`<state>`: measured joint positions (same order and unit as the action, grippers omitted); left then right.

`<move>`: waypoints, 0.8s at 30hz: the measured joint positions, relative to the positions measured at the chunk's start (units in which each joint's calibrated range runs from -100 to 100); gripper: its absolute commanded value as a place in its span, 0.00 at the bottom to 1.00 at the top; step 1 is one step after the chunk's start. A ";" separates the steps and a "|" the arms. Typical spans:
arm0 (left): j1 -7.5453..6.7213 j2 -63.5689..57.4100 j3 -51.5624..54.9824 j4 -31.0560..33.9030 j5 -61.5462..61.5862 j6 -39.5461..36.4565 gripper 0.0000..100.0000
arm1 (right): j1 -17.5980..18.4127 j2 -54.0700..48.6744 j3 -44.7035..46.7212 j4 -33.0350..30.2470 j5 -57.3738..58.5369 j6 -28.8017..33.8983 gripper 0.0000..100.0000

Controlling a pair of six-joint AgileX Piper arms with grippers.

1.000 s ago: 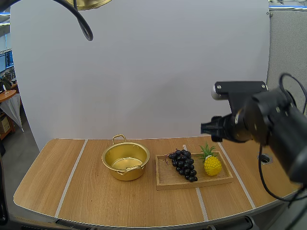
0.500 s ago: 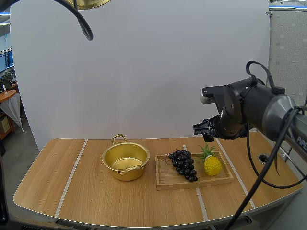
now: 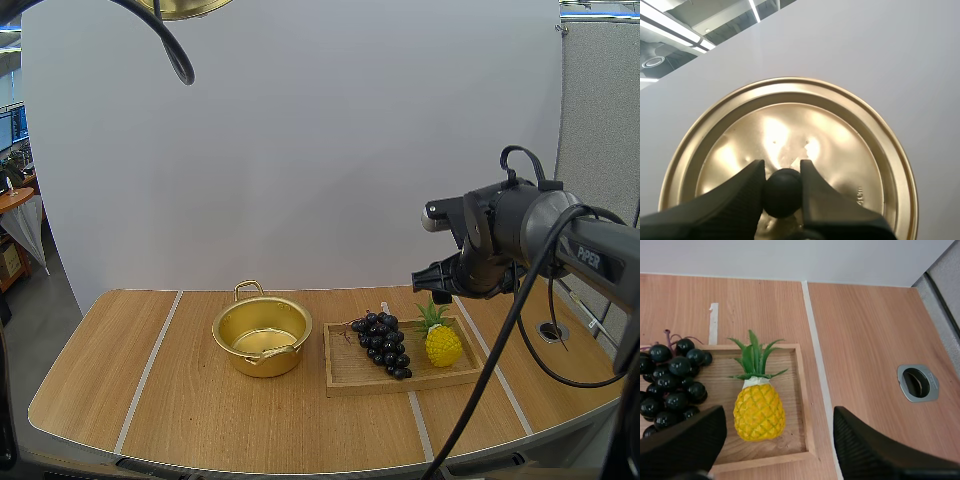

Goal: Open the pot, put the pineapple inside, and close it

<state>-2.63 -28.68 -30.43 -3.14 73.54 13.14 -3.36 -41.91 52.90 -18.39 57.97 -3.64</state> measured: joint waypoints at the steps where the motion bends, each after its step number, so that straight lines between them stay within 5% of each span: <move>1: 0.00 0.00 0.00 0.00 0.00 0.00 0.00 | -0.31 0.72 0.50 0.23 -1.13 -0.63 1.00; 24: 0.00 0.00 0.00 0.00 0.00 0.00 0.00 | -0.80 21.70 1.56 3.70 -17.86 -3.01 1.00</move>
<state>-2.63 -28.68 -30.43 -3.14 73.54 13.14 -4.16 -20.21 54.46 -14.69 40.10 -6.65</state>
